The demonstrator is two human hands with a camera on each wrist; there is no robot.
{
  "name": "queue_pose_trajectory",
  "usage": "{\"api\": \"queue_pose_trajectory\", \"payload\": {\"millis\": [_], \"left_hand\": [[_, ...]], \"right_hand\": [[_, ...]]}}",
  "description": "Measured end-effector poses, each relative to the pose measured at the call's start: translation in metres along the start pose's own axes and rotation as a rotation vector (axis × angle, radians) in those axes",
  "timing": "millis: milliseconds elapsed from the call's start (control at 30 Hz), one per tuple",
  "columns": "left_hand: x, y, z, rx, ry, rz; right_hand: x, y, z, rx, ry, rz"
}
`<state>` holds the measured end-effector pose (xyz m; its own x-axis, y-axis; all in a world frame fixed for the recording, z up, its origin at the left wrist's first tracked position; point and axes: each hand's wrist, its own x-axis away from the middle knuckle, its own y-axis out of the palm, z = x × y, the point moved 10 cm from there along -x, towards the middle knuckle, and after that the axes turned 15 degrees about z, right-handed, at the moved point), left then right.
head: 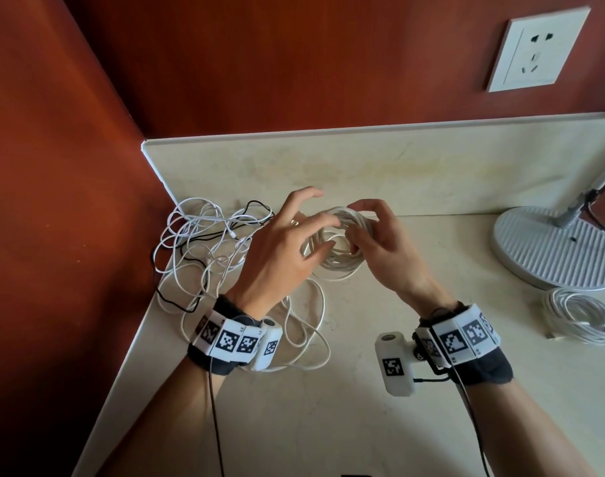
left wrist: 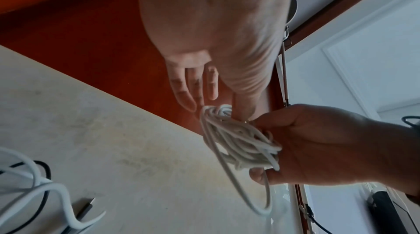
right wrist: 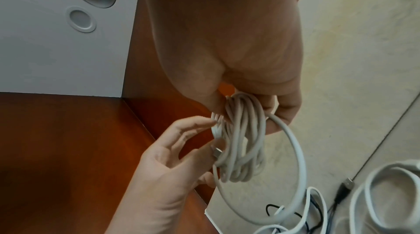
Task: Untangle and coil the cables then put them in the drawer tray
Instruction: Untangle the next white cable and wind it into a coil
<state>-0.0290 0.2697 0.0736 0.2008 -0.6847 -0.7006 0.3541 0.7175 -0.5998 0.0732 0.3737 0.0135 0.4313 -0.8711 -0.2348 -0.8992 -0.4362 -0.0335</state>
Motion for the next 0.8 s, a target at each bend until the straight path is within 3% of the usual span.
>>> {"api": "queue_pose_trajectory", "payload": {"millis": [167,367,667,800], "left_hand": [[0.003,0.007,-0.006,-0.032,-0.009,-0.053],[0.007,0.002,-0.001,-0.028,0.03,0.024],[0.003,0.005,-0.002,0.024,-0.073,0.023],[-0.001,0.016,0.0,-0.004,-0.026,-0.037]], "right_hand": [[-0.001,0.0,0.004,-0.002,0.026,-0.009],[-0.004,-0.001,0.004,0.033,0.053,-0.061],[0.003,0.003,-0.002,-0.084,0.133,-0.146],[0.004,0.006,0.005,-0.1,0.154,-0.118]]}}
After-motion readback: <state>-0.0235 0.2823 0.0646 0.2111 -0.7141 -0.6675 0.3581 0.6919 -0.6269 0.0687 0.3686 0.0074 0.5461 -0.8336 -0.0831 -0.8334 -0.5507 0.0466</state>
